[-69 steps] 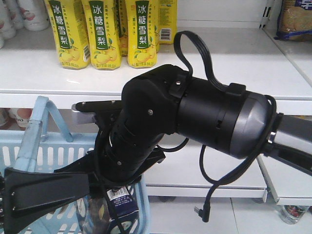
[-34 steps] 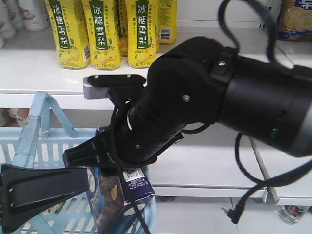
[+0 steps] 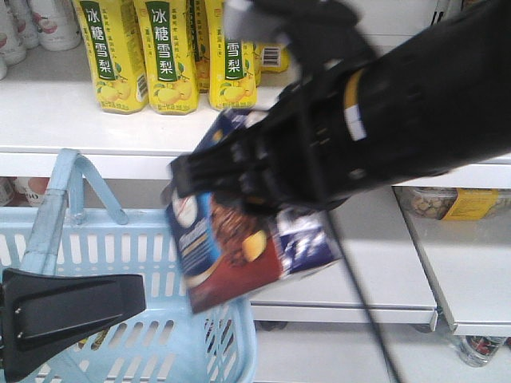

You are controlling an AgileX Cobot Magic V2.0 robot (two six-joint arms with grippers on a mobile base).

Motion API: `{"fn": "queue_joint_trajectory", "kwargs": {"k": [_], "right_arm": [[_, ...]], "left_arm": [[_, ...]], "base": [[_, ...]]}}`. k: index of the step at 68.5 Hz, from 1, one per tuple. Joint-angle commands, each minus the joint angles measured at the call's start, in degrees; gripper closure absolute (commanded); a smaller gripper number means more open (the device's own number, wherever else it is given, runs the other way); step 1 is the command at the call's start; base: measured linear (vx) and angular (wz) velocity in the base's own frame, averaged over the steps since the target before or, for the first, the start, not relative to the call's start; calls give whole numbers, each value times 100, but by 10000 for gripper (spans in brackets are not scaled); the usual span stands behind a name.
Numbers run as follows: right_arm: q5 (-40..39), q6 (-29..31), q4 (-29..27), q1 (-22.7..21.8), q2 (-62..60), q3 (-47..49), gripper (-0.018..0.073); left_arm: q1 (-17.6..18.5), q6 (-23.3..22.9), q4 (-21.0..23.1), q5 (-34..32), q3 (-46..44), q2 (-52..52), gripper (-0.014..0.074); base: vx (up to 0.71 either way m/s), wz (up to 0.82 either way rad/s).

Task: Left arm holds basket, right arm returns cookies
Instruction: 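Lift the box out of the basket with the right gripper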

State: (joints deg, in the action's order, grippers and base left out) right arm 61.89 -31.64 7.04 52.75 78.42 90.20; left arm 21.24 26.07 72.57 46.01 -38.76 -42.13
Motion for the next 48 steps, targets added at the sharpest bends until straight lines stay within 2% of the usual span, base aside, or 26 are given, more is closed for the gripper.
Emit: {"fn": "queue_joint_trajectory", "kwargs": {"k": [1,16,26,37,48], "right_arm": [[-246,-207,801,-35,-499,155,315],[-241,-707,1964,-35,-1161,9,315],[-486,-1383,3170,-35,-1606,-569,315],[-1103,-2494,4725,-35,-1985,-1517,315],[-1493,-4152,6602,-35,-2030,-2326,315]], "left_arm": [[32,65,346,-149,-191,35,603],[32,65,346,-149,-191,35,603],[32,65,346,-149,-191,35,603],[32,65,346,-149,-191,35,603],[32,65,346,-149,-191,35,603]], "base": [[0,0],[0,0],[0,0],[0,0],[0,0]]}}
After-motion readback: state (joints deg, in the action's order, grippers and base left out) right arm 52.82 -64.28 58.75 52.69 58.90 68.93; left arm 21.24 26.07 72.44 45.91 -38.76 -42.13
